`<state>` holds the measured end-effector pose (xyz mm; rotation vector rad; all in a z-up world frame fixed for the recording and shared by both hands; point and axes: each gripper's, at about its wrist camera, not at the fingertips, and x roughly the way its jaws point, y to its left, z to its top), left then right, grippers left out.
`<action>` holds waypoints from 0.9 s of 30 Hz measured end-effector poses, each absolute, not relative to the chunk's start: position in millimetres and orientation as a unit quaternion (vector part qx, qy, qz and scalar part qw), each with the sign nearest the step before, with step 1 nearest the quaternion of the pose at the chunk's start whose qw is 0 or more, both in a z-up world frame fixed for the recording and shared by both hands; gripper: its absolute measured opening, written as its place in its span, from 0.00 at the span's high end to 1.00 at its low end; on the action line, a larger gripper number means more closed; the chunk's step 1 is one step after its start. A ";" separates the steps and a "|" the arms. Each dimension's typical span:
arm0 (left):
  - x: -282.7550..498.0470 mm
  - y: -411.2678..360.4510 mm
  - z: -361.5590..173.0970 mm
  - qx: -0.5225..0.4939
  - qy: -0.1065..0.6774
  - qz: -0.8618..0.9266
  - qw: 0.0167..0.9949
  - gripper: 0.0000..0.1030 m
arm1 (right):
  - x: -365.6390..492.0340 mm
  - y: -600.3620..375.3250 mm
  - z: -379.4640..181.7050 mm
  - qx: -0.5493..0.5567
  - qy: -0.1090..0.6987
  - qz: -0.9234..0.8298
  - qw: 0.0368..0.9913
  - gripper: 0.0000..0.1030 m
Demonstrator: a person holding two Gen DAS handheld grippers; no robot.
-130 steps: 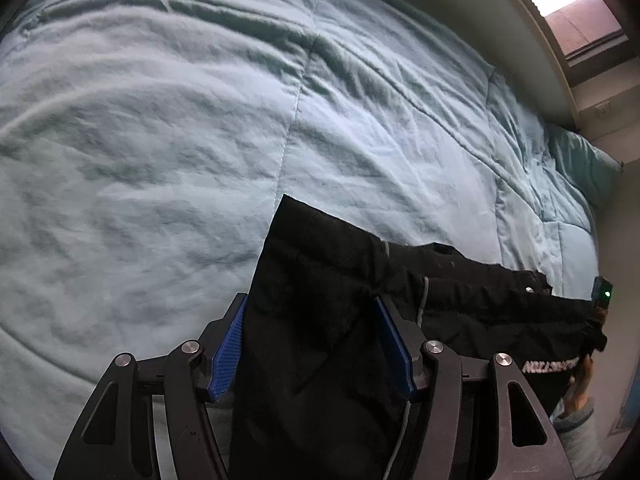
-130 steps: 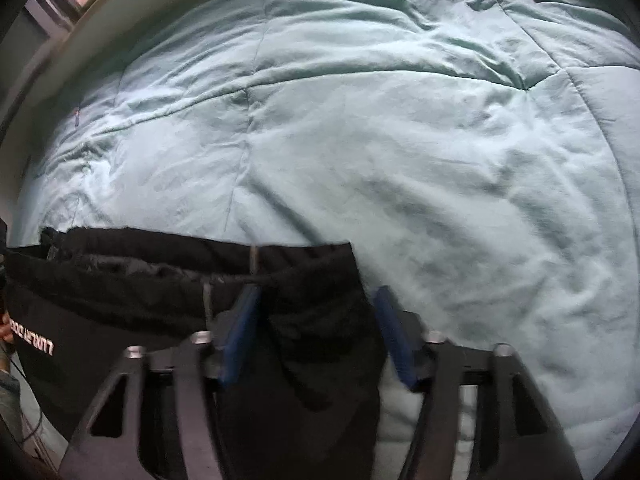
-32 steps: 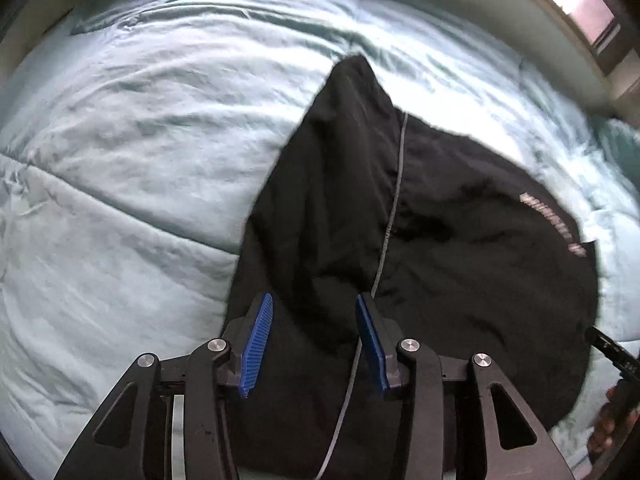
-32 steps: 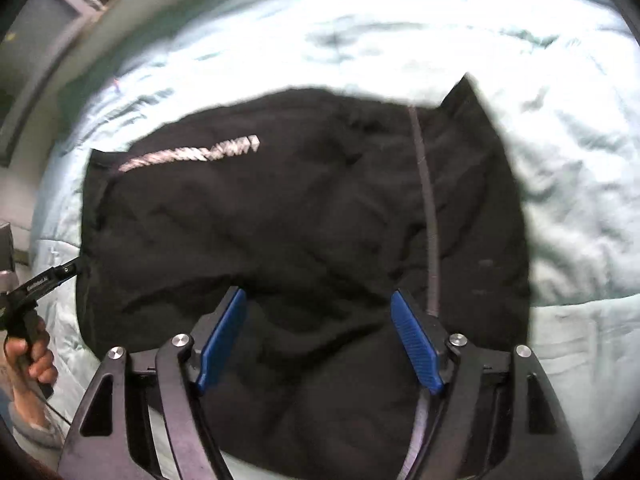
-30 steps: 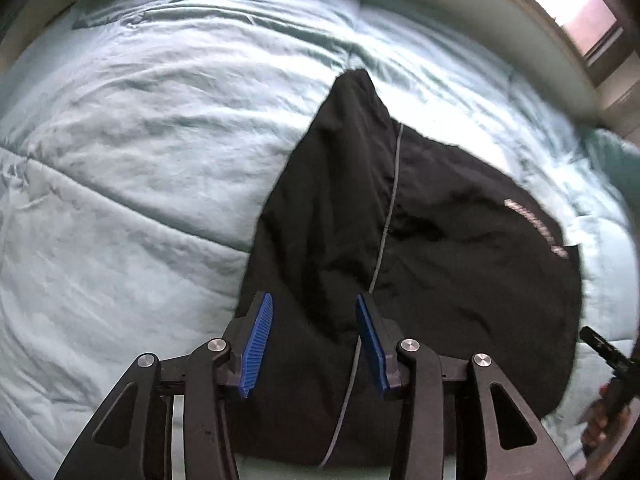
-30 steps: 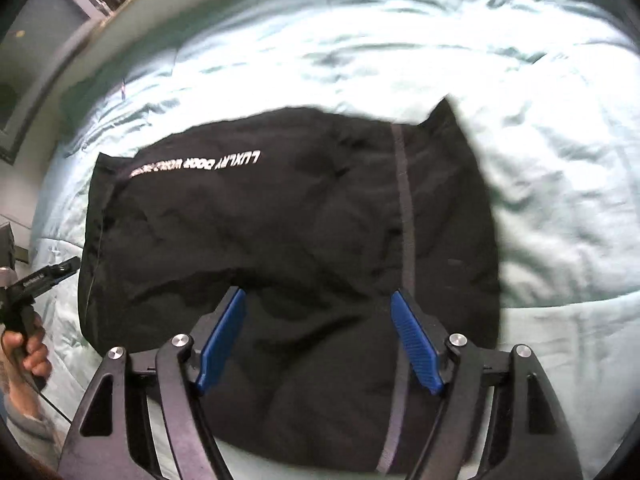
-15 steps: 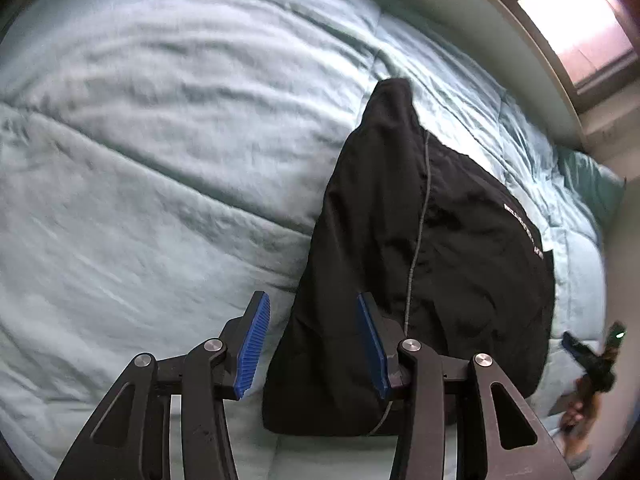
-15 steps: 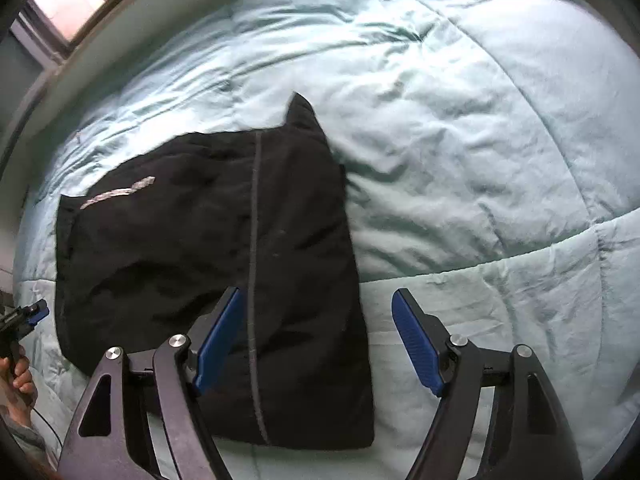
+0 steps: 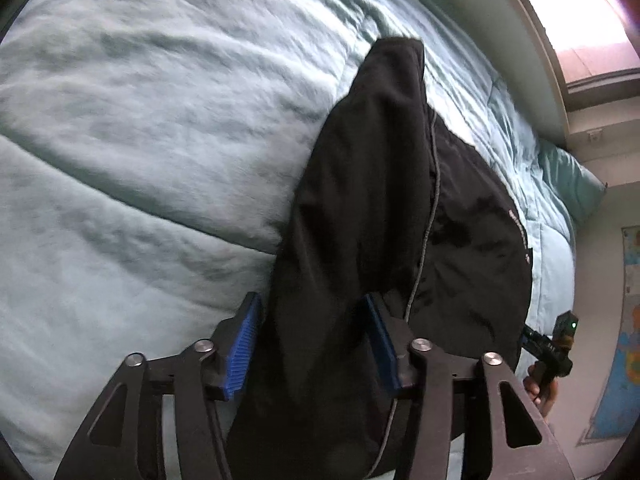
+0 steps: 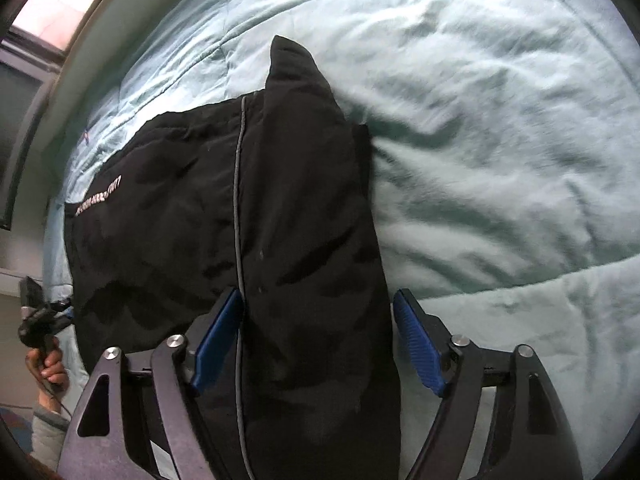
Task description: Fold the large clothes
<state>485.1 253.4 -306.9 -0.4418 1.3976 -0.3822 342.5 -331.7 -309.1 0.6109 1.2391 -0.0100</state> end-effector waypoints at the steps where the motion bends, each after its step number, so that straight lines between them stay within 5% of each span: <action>1: 486.1 251.0 -309.9 -0.202 0.636 -0.177 0.723 0.39 | 345.3 -333.2 -315.7 0.294 0.574 0.004 0.764 0.17; 9: 496.0 241.6 -331.0 -0.267 0.629 -0.208 0.699 0.30 | 363.3 -324.0 -351.2 0.371 0.569 0.071 0.730 0.20; 10: 495.3 238.6 -331.3 -0.269 0.626 -0.211 0.700 0.33 | 363.6 -322.6 -350.3 0.371 0.567 0.074 0.731 0.24; 11: 493.3 234.0 -328.7 -0.266 0.619 -0.218 0.706 0.48 | 363.8 -320.0 -347.1 0.365 0.565 0.076 0.737 0.32; 12: 490.7 230.8 -324.5 -0.263 0.613 -0.224 0.711 0.53 | 362.4 -317.0 -342.0 0.356 0.561 0.080 0.743 0.36; 14: 481.3 223.6 -308.4 -0.237 0.593 -0.227 0.735 0.68 | 356.1 -313.1 -330.5 0.342 0.554 0.085 0.754 0.58; 16: 469.1 219.1 -290.3 -0.224 0.572 -0.233 0.754 0.74 | 346.9 -310.0 -314.7 0.331 0.543 0.092 0.766 0.65; 22: 414.3 226.2 -221.9 -0.273 0.498 -0.262 0.780 0.91 | 314.3 -284.7 -252.8 0.293 0.503 0.115 0.805 0.74; 27: 347.1 206.7 -154.0 -0.227 0.450 -0.311 0.806 0.91 | 269.7 -235.8 -187.0 0.232 0.474 0.144 0.837 0.76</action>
